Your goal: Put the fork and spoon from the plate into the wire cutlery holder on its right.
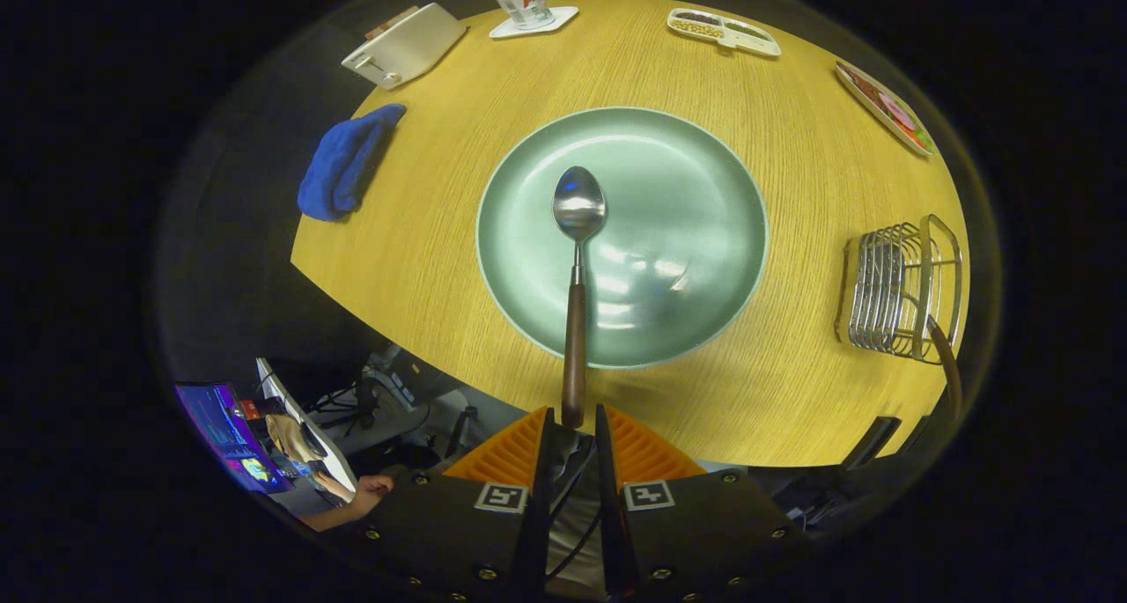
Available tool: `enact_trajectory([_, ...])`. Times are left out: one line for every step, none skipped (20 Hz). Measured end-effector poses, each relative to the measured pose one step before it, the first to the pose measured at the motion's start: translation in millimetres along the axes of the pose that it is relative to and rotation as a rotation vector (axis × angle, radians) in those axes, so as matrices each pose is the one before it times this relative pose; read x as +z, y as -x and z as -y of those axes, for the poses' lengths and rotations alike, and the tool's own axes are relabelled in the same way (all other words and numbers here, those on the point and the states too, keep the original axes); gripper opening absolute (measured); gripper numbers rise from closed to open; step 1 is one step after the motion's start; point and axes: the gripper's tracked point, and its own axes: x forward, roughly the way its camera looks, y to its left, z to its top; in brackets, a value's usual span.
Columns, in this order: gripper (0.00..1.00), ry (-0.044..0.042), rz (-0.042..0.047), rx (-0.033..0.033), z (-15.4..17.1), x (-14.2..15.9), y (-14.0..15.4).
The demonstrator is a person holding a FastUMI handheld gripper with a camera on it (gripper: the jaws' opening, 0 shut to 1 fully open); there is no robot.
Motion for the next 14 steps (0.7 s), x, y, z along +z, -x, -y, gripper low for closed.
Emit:
enact_trajectory([0.26,0.00439,-0.00413,-0.00773,0.15,-0.23,-3.8])
enact_trajectory([0.26,0.00067,-0.00585,0.003,-1.79,0.57,-3.32])
enact_trajectory([0.26,0.00018,-0.00332,0.00586,-3.26,0.01,-3.23])
enact_trajectory([0.26,0.0009,-0.00453,-0.00344,-0.47,0.37,-3.4])
enact_trajectory([0.26,0.00528,-0.00441,-0.00648,0.41,-0.14,-4.59])
enact_trajectory([0.25,0.00505,-0.00131,-0.00659,0.55,0.78,-2.81])
enact_trajectory([0.25,-0.00072,0.00006,-0.00266,-0.56,0.7,-3.35])
enact_trajectory([0.26,-0.00476,-0.00085,0.00592,-1.37,0.96,-2.06])
enact_trajectory([0.26,-0.00591,0.00266,0.00465,-0.87,0.87,-2.84])
enact_trajectory([0.25,-0.00164,0.00222,-0.00505,1.78,1.09,-2.01])
enact_trajectory([0.25,0.00056,-0.00271,-0.00547,1.05,-0.85,-0.63])
enact_trajectory([0.25,0.00001,0.00266,0.00413,-0.78,0.53,-0.59])
enact_trajectory([0.26,0.0011,0.00095,0.00522,-0.59,-0.86,-0.69])
enact_trajectory([0.25,0.00132,0.00617,0.00676,-0.43,0.88,-0.22])
